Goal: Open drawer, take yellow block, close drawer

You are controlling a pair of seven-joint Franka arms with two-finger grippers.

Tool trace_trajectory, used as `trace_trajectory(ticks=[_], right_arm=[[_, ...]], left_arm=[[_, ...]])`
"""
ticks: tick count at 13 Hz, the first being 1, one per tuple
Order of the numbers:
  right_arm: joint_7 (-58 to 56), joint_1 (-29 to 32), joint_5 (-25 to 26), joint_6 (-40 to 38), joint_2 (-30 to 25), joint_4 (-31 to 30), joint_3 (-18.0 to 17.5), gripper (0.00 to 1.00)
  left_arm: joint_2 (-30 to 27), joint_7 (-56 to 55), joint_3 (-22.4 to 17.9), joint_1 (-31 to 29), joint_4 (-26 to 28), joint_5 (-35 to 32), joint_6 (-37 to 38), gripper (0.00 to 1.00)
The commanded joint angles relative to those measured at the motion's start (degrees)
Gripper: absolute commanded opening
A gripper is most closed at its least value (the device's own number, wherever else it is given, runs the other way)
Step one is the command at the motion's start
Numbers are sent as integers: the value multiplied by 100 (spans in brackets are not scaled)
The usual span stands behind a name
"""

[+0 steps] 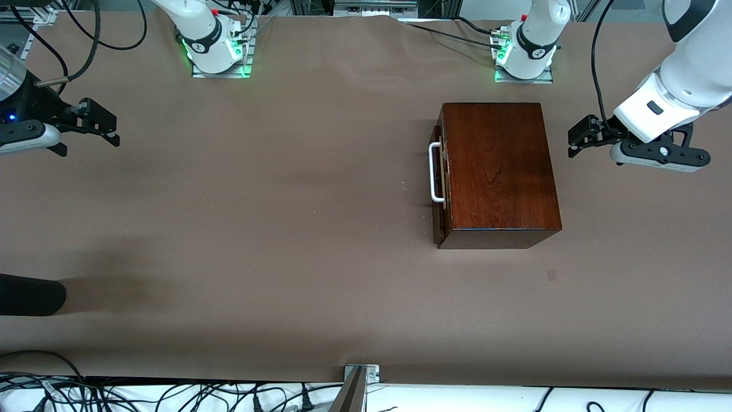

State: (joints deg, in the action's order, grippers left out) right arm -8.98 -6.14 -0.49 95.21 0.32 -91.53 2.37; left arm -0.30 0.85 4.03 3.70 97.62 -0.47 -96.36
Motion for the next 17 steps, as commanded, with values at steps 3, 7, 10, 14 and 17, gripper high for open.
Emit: trace_trajectory(ticks=[3, 7, 10, 14, 17], right_arm=[[19, -2, 76, -108, 21, 101, -8, 100], [10, -2, 76, -108, 21, 101, -8, 100], [10, -2, 76, -108, 21, 101, -8, 100], [10, -2, 67, -108, 21, 101, -8, 100], [10, -2, 76, -108, 21, 101, -8, 100]], left_arm=[[57, 82, 28, -1, -182, -68, 161, 100], [57, 82, 36, -1, -173, -68, 161, 100], [57, 82, 36, -10, -173, -59, 170, 100], [57, 47, 63, -1, -173, -59, 371, 100], [65, 47, 177, -1, -173, -59, 661, 100]])
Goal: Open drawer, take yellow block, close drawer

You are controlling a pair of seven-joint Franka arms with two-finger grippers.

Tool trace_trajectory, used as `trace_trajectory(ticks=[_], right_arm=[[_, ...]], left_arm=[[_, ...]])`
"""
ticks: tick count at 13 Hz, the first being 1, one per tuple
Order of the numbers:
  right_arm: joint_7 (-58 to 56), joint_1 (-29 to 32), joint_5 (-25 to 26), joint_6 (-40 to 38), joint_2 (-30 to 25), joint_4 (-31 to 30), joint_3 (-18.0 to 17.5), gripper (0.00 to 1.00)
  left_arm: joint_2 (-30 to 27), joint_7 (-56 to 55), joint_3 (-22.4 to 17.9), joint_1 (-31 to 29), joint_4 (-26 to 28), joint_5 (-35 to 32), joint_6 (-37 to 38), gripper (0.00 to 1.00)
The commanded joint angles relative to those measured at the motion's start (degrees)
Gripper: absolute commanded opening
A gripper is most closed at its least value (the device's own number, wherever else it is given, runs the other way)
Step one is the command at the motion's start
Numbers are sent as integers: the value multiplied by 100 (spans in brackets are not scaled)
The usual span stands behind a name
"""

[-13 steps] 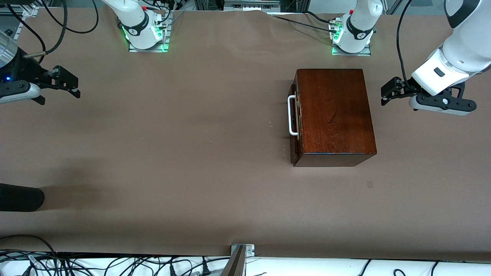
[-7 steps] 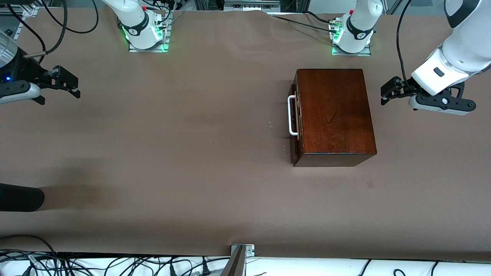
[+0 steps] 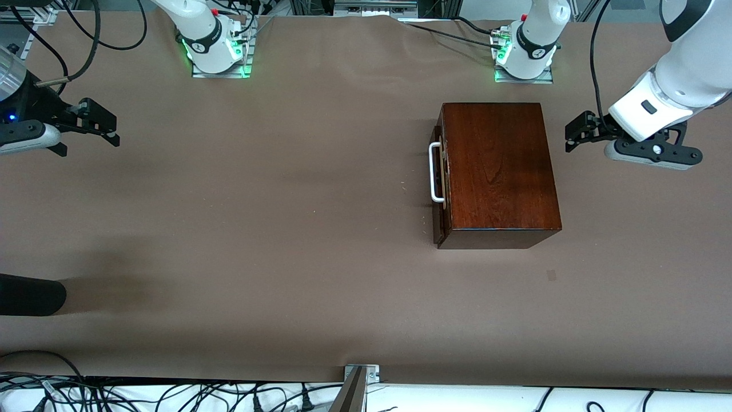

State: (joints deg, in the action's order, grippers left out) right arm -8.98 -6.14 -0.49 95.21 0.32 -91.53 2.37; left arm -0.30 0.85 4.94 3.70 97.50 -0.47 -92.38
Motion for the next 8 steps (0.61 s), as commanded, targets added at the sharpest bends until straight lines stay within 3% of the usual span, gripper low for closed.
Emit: trace_trajectory(ticks=[1, 4, 6, 8], right_arm=[[10, -2, 76, -108, 21, 101, -8, 100], [2, -2, 67, -108, 21, 101, -8, 100], [2, -2, 76, -108, 21, 101, -8, 100], [2, -2, 76, -108, 21, 101, -8, 100]], left_arm=[[74, 47, 147, -1, -162, -59, 473, 100], [337, 47, 401, -1, -144, -24, 1124, 100], [539, 20, 787, -1, -170, -6, 1013, 100], [723, -171, 1226, 7, -240, 47, 408, 100]])
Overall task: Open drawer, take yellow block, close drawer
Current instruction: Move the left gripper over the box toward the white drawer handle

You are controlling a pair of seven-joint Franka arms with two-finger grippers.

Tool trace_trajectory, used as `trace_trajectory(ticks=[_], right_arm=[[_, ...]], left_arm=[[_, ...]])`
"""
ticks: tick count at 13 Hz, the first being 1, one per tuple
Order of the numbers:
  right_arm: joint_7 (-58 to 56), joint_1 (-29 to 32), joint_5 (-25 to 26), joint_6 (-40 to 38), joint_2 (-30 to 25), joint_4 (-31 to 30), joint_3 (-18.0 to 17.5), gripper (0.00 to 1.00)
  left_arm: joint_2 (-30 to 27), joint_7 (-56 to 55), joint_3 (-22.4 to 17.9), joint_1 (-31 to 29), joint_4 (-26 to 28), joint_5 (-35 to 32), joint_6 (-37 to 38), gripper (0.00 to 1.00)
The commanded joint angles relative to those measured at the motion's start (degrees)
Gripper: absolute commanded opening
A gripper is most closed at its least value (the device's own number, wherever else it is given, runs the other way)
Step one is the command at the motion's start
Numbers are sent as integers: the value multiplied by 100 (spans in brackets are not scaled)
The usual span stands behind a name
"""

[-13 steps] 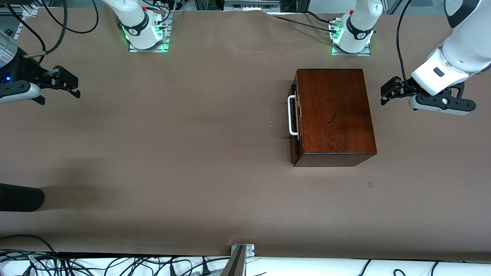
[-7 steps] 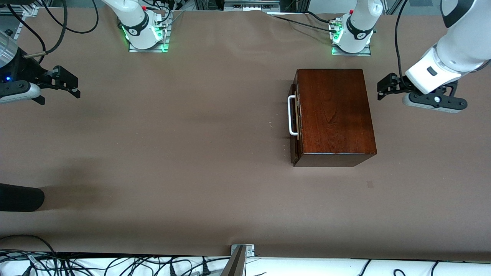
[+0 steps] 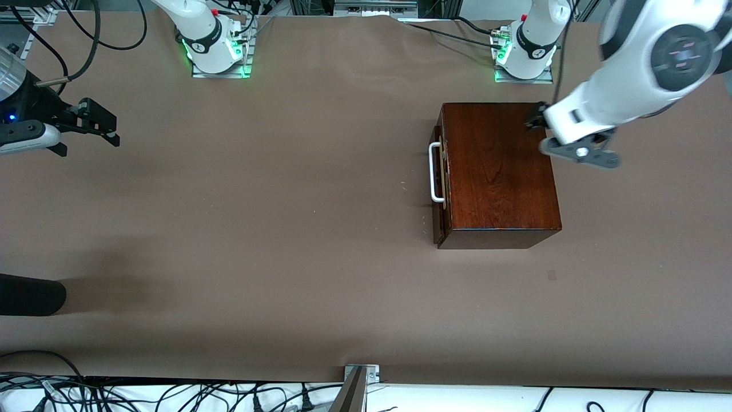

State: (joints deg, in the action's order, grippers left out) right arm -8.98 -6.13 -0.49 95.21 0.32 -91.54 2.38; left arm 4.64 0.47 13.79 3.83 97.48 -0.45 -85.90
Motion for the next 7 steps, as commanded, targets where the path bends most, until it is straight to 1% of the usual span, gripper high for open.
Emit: trace_trajectory(ticks=[1, 2, 3, 4, 5, 7], right_arm=[[2, -2, 67, -108, 20, 101, -9, 100], [2, -2, 67, -108, 20, 101, -9, 100], [2, -2, 67, -108, 20, 101, -9, 100], [2, -2, 67, -108, 20, 101, -9, 100], [2, -2, 67, -108, 20, 101, -9, 100], [-7, -2, 76, -108, 20, 101, -9, 100]], left_arm=[[378, -413, 561, -5, -317, 45, -296, 100], [580, -764, 825, 4, -431, 36, -340, 100], [799, -1159, 1080, 47, -458, 27, -558, 100], [949, -1737, 1239, 187, -432, -77, -873, 100], [1108, -2222, 1249, 432, -432, -183, -1059, 100], [1380, -2734, 1258, 933, -449, -752, -1210, 100]])
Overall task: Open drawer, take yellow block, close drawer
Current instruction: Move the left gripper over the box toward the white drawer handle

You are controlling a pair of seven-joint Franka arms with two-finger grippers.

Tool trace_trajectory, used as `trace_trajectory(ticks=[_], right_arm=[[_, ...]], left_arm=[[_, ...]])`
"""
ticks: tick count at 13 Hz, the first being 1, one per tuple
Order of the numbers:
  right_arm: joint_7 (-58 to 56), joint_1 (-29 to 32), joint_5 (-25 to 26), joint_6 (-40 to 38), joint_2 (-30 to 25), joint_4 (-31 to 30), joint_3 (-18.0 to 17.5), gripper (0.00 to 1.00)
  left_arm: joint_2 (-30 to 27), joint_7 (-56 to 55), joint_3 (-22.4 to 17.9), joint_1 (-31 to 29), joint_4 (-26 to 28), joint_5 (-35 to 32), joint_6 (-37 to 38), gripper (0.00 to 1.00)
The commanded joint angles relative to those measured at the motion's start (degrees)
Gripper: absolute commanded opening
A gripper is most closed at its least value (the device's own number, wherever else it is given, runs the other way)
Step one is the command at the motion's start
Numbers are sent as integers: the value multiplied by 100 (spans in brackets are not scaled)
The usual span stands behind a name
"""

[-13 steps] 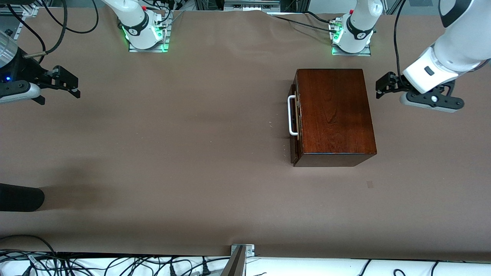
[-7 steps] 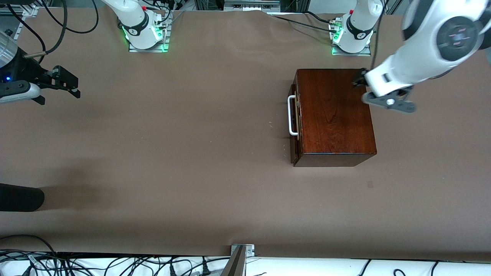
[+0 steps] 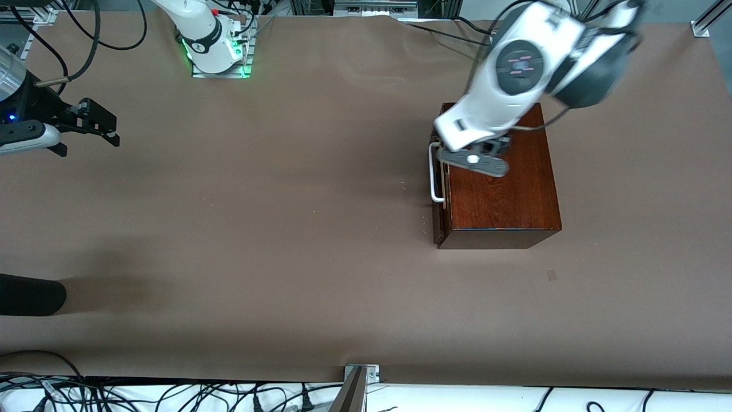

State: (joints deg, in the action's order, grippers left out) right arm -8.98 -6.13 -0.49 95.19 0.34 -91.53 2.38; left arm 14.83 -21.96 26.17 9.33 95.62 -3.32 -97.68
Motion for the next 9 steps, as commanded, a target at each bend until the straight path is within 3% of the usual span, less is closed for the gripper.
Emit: trace_trajectory(ticks=[1, 5, 9], right_arm=[[2, -2, 67, -106, 19, 100, -9, 100], [-7, -2, 76, -106, 19, 100, -1, 100], [-16, -2, 67, -106, 19, 100, -1, 100]], left_arm=[[511, -841, 11, 690, -263, -712, -41, 100], [1064, -2144, 11, 1246, -263, -1503, -59, 100], [1303, -2295, 11, 1256, -202, -1716, -348, 100]])
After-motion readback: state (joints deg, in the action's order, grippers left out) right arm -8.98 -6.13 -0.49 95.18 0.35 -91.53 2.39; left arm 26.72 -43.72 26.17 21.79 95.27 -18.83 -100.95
